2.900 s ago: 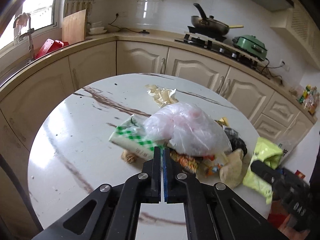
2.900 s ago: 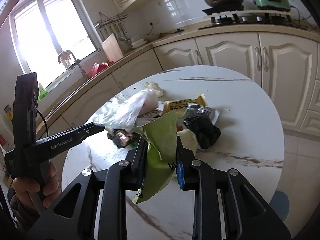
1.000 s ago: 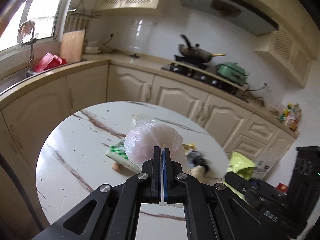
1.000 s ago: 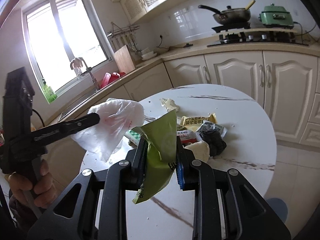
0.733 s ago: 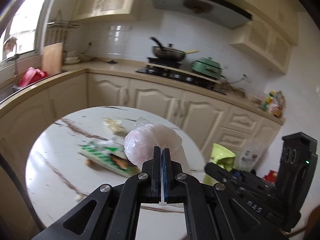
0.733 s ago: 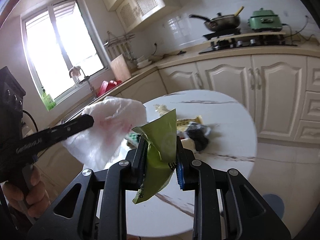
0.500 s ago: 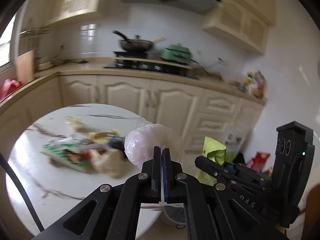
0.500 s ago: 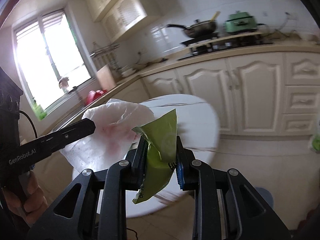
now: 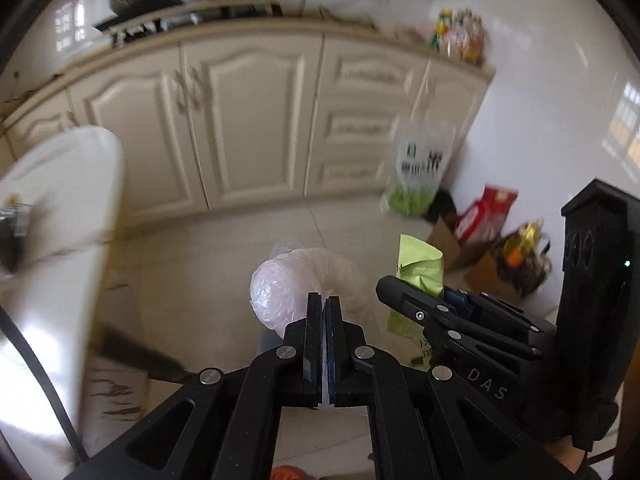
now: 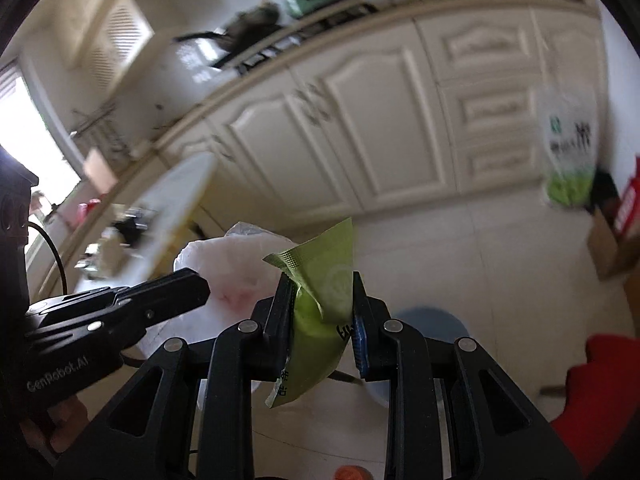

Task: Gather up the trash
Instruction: 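Carry both bags over the blue bucket and open both tools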

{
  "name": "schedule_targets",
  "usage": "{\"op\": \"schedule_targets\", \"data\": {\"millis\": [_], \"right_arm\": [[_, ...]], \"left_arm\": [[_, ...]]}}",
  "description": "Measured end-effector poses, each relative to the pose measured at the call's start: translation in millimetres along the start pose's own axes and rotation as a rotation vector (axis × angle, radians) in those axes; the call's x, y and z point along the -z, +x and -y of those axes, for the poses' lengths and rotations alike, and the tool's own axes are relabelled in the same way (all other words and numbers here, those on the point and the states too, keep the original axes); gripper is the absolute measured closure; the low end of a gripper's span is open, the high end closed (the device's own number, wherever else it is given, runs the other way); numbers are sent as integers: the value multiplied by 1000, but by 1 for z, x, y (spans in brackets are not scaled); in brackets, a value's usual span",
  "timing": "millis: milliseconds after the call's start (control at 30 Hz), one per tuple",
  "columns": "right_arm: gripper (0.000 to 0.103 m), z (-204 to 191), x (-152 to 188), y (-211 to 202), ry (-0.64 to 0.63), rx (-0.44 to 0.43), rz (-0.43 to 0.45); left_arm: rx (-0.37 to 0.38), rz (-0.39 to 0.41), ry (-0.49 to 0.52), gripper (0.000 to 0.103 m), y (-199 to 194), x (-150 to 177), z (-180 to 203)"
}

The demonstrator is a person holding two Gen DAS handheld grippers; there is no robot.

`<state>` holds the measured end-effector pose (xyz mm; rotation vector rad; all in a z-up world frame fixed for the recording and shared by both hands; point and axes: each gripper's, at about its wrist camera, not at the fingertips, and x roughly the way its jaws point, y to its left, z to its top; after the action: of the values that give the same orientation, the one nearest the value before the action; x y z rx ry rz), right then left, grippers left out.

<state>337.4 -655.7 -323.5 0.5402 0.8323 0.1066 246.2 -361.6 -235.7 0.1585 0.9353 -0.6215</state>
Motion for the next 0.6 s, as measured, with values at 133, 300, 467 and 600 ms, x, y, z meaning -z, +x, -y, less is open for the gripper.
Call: {"op": "schedule_targets", "data": {"millis": [133, 300, 467, 600], "right_arm": [[79, 37, 12, 35, 48, 27, -64], [79, 70, 30, 71, 98, 46, -130], [79, 91, 45, 92, 138, 47, -164], [78, 100, 55, 105, 157, 51, -191]], "left_arm": [[-11, -91, 38, 102, 52, -7, 6], [-9, -172, 33, 98, 100, -16, -1], [-35, -222, 19, 70, 139, -46, -13], [-88, -191, 10, 55, 151, -62, -14]]}}
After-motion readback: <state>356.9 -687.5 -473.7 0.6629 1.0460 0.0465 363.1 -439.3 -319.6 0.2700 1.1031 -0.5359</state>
